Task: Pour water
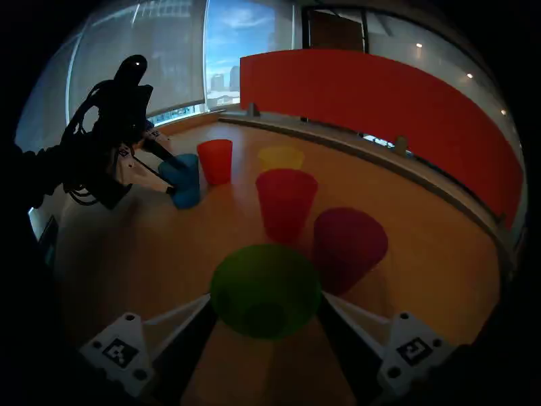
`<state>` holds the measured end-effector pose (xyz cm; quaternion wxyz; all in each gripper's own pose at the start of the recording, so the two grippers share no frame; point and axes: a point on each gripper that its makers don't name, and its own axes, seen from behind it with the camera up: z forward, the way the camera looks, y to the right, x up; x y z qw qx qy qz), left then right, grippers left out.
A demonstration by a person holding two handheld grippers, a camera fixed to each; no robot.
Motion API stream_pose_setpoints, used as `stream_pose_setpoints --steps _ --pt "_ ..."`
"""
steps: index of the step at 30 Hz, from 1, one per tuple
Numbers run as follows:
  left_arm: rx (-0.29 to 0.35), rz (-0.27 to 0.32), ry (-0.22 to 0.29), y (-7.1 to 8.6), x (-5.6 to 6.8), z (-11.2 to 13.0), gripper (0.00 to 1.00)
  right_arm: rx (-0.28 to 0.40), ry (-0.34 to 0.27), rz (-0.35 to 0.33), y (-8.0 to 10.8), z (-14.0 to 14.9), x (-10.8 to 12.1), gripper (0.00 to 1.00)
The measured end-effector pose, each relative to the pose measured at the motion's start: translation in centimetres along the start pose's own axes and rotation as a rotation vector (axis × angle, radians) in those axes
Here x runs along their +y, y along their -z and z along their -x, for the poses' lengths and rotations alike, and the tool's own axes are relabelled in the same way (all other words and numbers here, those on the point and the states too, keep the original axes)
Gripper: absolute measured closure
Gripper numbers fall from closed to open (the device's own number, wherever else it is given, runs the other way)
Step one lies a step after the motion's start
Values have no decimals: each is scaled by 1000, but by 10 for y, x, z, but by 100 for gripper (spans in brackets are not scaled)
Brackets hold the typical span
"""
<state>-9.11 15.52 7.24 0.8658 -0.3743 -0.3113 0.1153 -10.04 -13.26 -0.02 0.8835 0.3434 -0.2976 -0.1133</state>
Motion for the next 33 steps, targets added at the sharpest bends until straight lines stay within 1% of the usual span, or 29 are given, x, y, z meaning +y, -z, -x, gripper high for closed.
stream_pose_setpoints --steps 11,15,16,21,27,33 --pt "7 -5 4 3 -1 2 17 -6 8 8 1 1 3 1" --pt "8 -8 3 5 -1 3 17 -13 13 3 0 3 1 12" --pt "9 -10 2 6 -1 3 17 -12 14 1 0 3 1 12" --pt "24 -13 -1 9 0 0 17 3 23 -9 1 -1 -4 13" --pt "48 -14 6 17 1 -7 17 26 18 -26 4 -8 -11 13" --pt "66 -19 7 24 2 -9 17 45 18 -21 10 -17 -13 13"
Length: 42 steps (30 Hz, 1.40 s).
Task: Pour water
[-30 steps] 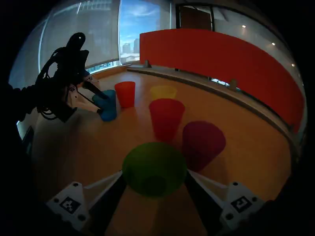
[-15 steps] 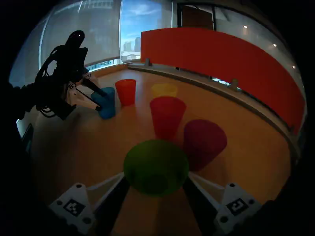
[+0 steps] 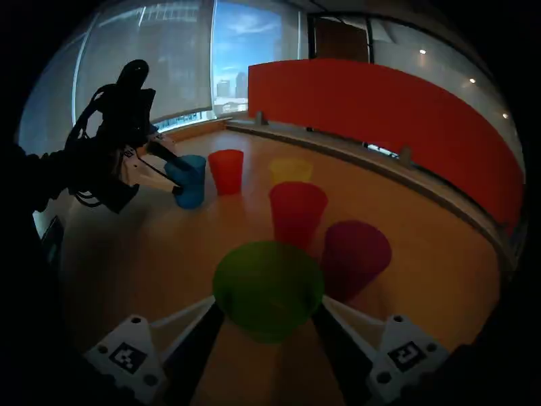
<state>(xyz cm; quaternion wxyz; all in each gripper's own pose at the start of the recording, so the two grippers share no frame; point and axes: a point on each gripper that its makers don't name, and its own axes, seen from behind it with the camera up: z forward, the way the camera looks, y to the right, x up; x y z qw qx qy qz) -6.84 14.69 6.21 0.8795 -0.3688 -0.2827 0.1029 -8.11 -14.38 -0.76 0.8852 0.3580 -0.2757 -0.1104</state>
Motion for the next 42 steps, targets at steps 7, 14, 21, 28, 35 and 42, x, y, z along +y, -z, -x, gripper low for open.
stream_pose_setpoints --steps 7,14,21,28,35,42 --pt "39 -13 5 10 0 -10 17 31 -8 8 8 -15 -1 14" --pt "84 -16 18 22 3 -22 17 78 -13 15 19 -33 -4 14" --pt "130 -28 17 38 5 -36 17 121 -8 24 31 -51 -7 14" --pt "163 -37 12 52 7 -45 17 156 5 33 41 -66 -12 14" --pt "194 -46 3 64 9 -54 17 177 12 37 47 -75 -18 14" --pt "222 -57 -4 75 10 -62 17 198 21 40 54 -83 -24 14"
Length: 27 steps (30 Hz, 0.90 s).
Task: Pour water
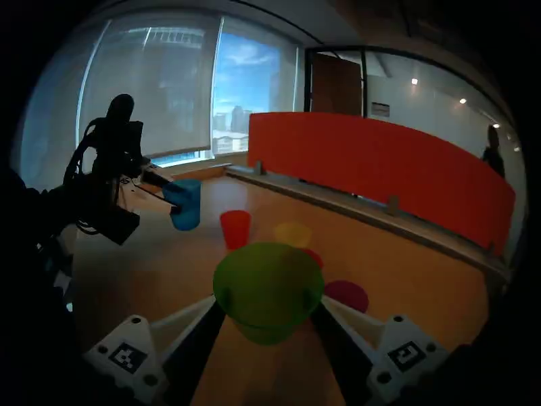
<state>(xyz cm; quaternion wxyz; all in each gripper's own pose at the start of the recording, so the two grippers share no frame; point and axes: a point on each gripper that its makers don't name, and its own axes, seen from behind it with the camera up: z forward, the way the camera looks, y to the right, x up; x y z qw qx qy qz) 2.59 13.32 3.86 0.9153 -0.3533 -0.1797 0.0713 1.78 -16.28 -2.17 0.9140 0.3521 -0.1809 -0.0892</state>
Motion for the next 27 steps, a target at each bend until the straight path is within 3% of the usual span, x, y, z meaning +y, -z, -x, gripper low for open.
stream_pose_setpoints --steps 27 --pt "83 -27 -5 20 -5 -29 17 51 14 -15 4 -23 -12 14"
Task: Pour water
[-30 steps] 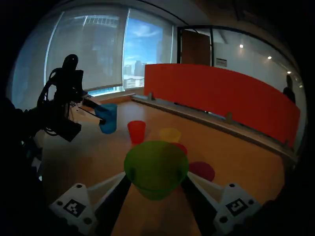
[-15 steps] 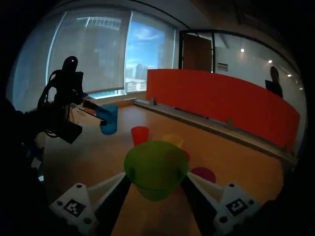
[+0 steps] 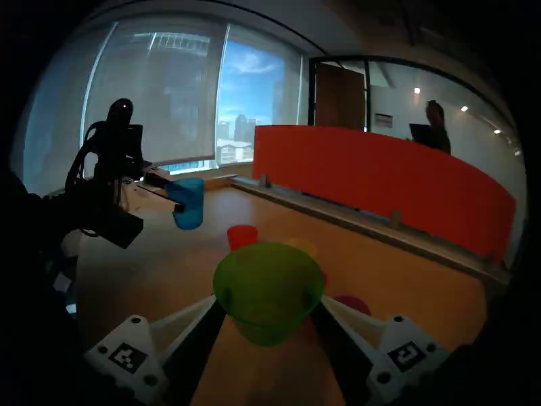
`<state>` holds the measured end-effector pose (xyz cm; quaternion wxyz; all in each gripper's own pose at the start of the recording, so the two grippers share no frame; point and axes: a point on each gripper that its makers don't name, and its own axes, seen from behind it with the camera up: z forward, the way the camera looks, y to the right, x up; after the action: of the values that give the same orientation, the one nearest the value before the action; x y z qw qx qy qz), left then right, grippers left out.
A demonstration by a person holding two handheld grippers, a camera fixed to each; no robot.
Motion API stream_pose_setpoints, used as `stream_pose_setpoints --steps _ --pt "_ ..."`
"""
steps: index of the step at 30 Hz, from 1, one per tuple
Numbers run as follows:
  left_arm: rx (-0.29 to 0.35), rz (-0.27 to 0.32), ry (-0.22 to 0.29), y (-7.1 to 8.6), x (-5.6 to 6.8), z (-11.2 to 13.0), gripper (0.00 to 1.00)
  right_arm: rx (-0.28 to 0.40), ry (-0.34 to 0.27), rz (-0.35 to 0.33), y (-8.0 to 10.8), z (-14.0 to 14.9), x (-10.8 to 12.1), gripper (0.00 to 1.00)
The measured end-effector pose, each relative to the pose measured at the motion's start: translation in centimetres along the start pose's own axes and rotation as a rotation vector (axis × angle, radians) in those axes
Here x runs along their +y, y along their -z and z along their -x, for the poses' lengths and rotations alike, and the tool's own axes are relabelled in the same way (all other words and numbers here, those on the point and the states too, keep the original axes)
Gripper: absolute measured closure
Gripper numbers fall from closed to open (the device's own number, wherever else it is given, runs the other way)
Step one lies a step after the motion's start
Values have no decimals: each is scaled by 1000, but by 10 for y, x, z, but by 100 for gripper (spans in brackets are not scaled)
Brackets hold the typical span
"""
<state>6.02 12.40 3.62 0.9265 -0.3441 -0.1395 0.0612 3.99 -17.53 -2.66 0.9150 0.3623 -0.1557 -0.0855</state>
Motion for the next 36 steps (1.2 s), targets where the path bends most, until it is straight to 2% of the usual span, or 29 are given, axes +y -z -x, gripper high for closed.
stream_pose_setpoints --steps 18,36 --pt "25 -10 -24 5 1 -17 17 77 3 -20 -2 -27 -7 13" --pt "43 -12 -33 4 -1 -24 17 118 -10 -26 -8 -35 -8 11"
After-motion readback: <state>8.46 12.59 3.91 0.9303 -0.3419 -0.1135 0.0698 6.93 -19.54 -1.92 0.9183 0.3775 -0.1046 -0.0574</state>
